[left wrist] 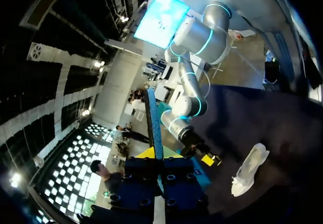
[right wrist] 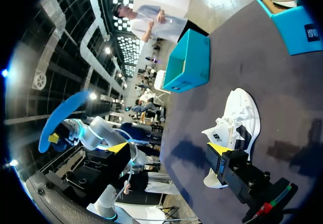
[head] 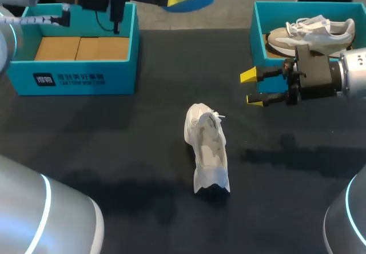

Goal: Take the shoe out of the shoebox, open the shoe tongue, remove and reinsert the insole, then place the shoe into the shoebox

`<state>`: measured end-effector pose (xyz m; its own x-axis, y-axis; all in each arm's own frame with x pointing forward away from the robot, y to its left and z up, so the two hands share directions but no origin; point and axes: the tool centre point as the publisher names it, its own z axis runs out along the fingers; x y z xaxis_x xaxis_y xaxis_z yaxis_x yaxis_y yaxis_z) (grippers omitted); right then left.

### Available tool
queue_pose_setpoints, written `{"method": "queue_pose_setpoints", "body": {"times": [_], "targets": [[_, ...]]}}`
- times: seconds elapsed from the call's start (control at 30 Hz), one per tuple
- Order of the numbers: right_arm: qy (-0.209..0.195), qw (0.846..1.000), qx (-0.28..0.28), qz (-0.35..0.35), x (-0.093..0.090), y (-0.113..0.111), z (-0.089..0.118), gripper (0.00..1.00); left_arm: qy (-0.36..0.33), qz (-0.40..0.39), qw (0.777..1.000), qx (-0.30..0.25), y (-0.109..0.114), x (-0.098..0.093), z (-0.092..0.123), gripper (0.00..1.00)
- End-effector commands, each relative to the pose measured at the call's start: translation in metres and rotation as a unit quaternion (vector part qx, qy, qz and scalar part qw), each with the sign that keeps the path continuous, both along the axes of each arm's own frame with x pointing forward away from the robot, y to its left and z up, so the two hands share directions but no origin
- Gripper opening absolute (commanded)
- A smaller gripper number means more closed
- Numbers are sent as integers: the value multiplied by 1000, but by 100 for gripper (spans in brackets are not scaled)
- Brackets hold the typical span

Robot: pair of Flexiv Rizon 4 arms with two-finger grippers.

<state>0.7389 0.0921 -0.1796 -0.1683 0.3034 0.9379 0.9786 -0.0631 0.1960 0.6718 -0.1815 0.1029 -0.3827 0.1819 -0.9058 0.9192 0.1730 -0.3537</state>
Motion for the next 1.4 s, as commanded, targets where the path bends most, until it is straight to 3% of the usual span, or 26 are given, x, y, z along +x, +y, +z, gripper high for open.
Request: {"method": "queue_pose_setpoints", "body": {"times": [0.03,0.13,0.23,0.8,0.97,1.2,1.3,1.4], "targets": [[0,1000,-1,-1,0,2,0,100,-77,-53,993,-76,11,1,-27,0],[0,1000,-1,-1,0,2,0,100,-83,-96,986,-104,15,0,-34,0],[0,1000,-1,-1,0,2,0,100,-91,-95,987,-91,12,3,-46,0],[0,1000,-1,-1,0,2,0,100,-91,-95,987,-91,12,3,-46,0],[0,1000,-1,-1,0,2,0,100,-158,-60,985,-44,19,0,-93,0],[0,1000,-1,-1,0,2,0,100,-229,-50,971,-43,40,-1,-110,0],[0,1000,-1,-1,0,2,0,100,-262,-51,962,-65,46,1,-125,0],[0,1000,-1,-1,0,2,0,100,-285,-56,955,-54,47,3,-140,0]]}}
